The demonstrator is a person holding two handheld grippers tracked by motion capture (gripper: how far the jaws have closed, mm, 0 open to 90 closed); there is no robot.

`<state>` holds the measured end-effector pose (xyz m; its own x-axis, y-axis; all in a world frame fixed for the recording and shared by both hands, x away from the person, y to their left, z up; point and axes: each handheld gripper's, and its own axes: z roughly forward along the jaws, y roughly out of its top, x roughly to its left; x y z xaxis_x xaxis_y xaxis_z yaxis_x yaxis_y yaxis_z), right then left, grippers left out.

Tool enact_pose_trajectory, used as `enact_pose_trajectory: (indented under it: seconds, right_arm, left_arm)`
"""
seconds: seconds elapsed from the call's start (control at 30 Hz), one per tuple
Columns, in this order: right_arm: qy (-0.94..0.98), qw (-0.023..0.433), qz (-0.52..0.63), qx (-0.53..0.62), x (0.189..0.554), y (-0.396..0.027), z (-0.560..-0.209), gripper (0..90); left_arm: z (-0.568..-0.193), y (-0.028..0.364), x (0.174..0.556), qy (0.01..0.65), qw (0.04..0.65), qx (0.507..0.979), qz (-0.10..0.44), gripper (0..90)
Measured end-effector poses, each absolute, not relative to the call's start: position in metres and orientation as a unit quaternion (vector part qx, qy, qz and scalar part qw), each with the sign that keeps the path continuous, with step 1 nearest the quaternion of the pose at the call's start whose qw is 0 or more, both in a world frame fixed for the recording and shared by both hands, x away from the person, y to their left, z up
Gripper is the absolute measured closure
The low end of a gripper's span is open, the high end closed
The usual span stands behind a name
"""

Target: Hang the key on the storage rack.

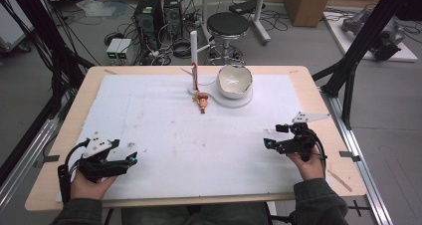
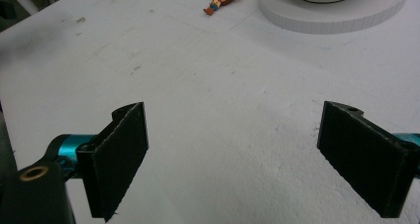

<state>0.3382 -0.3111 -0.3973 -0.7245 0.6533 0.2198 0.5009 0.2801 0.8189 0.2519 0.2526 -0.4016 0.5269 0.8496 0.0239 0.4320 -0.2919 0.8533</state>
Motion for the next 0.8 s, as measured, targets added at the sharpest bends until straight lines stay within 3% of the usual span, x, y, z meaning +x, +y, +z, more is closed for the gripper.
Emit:
enact_pose_trajectory:
  seconds: [0.8]
  right_arm:
    - [0.792, 0.101, 0.483, 0.359, 0.324, -0.32, -0.398, 11.6]
  left_arm:
    - [-0.404, 0.25, 0.254, 0.416, 0.422, 0.769, 0.239, 25.0]
